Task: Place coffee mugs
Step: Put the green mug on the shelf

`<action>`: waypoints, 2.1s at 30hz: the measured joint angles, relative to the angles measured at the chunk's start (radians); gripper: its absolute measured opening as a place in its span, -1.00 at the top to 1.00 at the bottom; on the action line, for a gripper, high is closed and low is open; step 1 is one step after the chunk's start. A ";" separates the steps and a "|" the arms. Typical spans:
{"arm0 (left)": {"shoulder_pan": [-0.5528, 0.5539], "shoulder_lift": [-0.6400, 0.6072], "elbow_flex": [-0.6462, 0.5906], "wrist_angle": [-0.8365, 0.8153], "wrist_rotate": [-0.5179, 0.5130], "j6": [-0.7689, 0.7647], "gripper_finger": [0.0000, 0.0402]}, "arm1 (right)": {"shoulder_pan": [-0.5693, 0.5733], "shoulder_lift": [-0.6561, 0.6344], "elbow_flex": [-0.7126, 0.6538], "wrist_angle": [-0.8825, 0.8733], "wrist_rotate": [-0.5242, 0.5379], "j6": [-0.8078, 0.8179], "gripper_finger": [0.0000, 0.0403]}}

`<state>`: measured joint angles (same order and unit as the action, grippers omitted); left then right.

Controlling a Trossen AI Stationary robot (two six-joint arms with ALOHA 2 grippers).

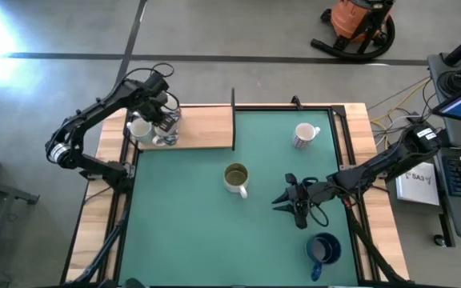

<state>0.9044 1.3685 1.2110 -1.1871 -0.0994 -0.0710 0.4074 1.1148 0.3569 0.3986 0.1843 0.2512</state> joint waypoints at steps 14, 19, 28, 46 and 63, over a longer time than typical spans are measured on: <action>-0.215 -0.115 0.015 0.007 0.038 -0.083 0.71 | 0.000 0.000 0.000 0.000 0.000 0.000 0.57; -0.397 -0.111 0.014 0.062 0.034 -0.135 0.71 | 0.000 0.000 0.000 0.000 0.000 0.000 0.57; -0.748 -0.033 0.010 0.254 0.032 -0.109 0.71 | 0.000 0.000 0.000 0.000 0.000 0.000 0.57; -1.027 0.271 0.018 0.569 -0.101 0.189 0.35 | 0.000 0.000 0.000 0.000 0.000 0.000 0.57; -0.980 0.390 0.019 0.661 -0.092 0.409 0.46 | 0.000 0.000 0.000 0.001 0.000 0.000 0.57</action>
<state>-0.0760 1.7587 1.2304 -0.5257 -0.1910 0.3380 0.4076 1.1149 0.3569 0.3996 0.1843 0.2512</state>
